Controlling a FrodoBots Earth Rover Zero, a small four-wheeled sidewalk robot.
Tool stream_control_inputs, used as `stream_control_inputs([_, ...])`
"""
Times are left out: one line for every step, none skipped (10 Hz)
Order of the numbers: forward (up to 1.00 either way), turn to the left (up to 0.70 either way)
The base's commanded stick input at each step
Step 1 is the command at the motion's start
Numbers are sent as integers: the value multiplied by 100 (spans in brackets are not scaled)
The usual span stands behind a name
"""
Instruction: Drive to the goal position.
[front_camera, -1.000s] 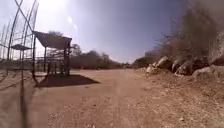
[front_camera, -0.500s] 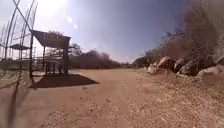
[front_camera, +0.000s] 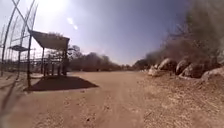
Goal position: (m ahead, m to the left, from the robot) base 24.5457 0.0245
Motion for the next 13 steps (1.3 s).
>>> stream_control_inputs([50,0])
stream_control_inputs([50,0])
stream_control_inputs([50,0])
stream_control_inputs([50,0])
stream_control_inputs([50,0])
stream_control_inputs([50,0])
stream_control_inputs([50,0])
stream_control_inputs([50,0])
stream_control_inputs([50,0])
stream_control_inputs([50,0])
stream_control_inputs([50,0])
stream_control_inputs([50,0])
stream_control_inputs([50,0])
